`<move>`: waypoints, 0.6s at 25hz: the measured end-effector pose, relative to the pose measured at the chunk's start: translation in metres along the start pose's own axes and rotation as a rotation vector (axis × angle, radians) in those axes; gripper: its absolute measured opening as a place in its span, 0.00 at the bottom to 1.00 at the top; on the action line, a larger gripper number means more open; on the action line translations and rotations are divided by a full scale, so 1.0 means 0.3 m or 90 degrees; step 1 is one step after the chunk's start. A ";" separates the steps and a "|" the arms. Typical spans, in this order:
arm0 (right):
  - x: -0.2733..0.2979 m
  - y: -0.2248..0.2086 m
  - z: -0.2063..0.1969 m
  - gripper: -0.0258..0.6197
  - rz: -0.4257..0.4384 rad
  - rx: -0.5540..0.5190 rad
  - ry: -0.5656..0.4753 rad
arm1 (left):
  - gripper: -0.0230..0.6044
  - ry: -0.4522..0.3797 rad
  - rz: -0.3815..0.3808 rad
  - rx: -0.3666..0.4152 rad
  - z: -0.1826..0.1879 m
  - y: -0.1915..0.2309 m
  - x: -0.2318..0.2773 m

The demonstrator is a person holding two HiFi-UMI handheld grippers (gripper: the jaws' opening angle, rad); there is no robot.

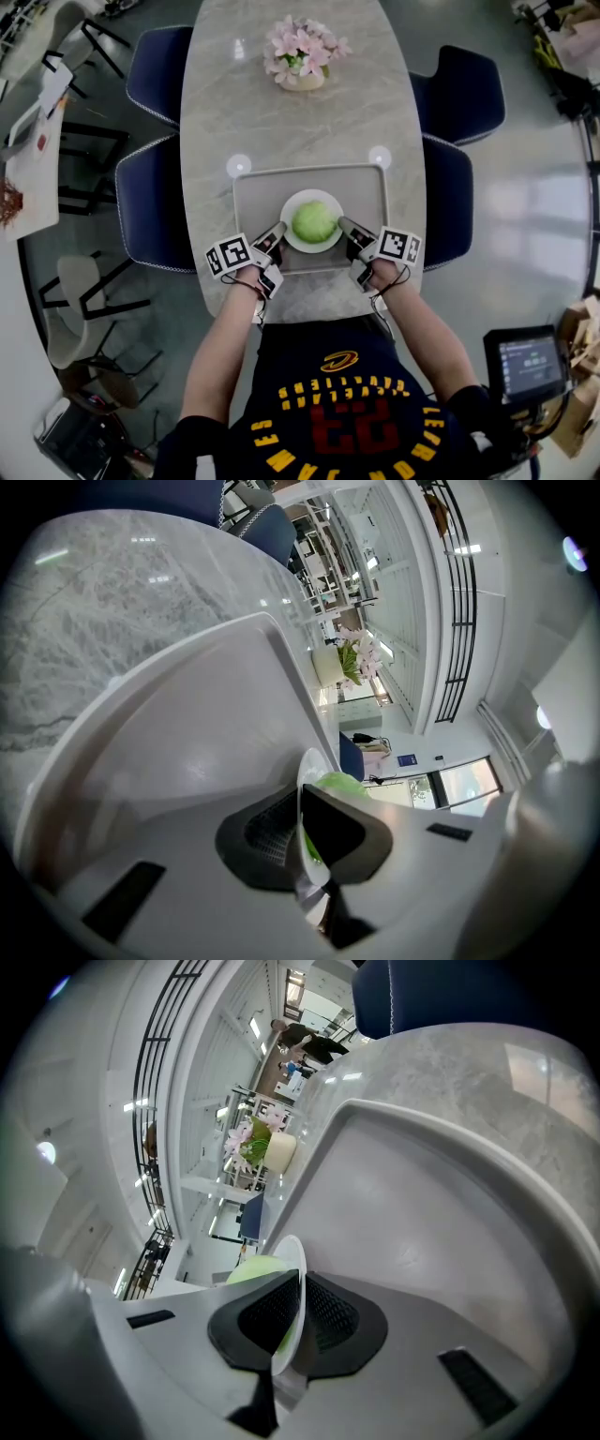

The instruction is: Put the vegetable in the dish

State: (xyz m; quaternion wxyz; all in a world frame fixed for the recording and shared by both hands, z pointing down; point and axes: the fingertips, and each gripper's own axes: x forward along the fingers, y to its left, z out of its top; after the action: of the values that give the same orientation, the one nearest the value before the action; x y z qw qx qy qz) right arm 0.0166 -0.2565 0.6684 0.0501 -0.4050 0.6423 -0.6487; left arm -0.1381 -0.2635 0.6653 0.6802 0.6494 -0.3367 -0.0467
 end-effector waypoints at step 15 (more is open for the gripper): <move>0.027 -0.023 -0.001 0.07 -0.049 -0.061 0.034 | 0.06 0.039 0.101 0.055 -0.007 0.048 0.022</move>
State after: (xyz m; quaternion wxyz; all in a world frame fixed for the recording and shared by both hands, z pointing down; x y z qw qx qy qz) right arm 0.0141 -0.2598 0.6783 -0.0113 -0.4143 0.6577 -0.6291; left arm -0.1375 -0.2629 0.6812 0.6634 0.6502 -0.3679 0.0421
